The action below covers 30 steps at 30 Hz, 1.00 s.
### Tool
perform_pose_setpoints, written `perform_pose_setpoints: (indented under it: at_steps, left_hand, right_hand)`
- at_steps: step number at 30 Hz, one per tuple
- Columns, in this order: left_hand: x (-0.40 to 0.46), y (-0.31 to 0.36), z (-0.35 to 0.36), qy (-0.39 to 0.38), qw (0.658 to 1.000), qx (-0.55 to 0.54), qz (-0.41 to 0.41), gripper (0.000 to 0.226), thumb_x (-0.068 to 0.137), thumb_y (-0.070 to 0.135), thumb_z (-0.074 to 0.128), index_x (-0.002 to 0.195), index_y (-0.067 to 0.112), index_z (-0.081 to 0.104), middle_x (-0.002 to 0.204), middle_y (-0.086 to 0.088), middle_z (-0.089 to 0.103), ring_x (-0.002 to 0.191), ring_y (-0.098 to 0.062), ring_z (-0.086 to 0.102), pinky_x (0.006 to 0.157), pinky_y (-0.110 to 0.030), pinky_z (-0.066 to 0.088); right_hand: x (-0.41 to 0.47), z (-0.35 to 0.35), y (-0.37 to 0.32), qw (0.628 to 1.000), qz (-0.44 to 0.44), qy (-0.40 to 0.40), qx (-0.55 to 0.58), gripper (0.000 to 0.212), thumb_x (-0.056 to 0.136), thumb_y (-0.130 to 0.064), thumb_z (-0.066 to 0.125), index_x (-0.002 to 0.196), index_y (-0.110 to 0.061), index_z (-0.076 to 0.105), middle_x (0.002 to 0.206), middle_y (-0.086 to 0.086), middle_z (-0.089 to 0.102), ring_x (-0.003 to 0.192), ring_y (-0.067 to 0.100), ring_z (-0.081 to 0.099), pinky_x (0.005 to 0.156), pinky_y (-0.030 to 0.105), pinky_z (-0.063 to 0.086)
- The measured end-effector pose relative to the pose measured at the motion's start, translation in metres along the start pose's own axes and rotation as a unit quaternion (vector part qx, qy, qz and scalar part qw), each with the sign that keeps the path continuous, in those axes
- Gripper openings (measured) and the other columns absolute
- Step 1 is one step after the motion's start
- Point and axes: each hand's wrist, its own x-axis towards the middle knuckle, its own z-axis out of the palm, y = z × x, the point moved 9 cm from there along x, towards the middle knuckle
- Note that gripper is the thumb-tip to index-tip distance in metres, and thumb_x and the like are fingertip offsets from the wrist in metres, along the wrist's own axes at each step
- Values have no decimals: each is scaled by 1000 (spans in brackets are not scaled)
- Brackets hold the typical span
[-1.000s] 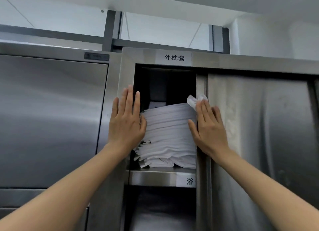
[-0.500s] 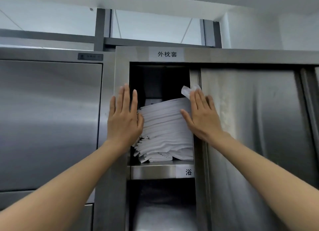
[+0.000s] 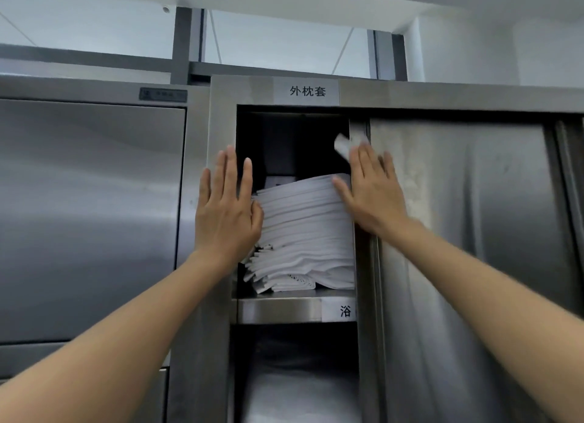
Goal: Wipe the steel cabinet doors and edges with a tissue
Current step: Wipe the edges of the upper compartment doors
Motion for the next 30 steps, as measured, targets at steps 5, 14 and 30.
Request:
perform_pose_setpoints:
  at_steps: [5, 14, 30]
  left_hand:
    - [-1, 1, -1, -4, 1000, 1, 0, 69, 94, 32, 31, 156, 3, 20, 163, -23, 9, 152, -34, 6, 123, -51, 9]
    - [1, -1, 0, -8, 1000, 9, -8, 73, 93, 38, 29, 156, 2, 20, 163, -22, 8, 152, -33, 5, 123, -51, 9]
    - [1, 1, 0, -15, 1000, 15, -4, 71, 92, 37, 29, 155, 4, 26, 163, -23, 9, 152, -34, 4, 122, -50, 7]
  right_hand:
    - [23, -5, 7, 1000, 16, -6, 12, 77, 101, -58, 11, 158, -7, 0, 166, 10, -2, 153, 18, -5, 123, 41, -11]
    - [16, -4, 3, 1000, -2, -5, -14, 74, 104, -54, 14, 157, -3, 10, 166, 13, 7, 154, 21, 1, 122, 40, -8]
    - [-20, 3, 0, 998, -11, -54, -37, 81, 101, -58, 2, 156, 0, 11, 165, 15, 7, 154, 21, 0, 120, 38, -11]
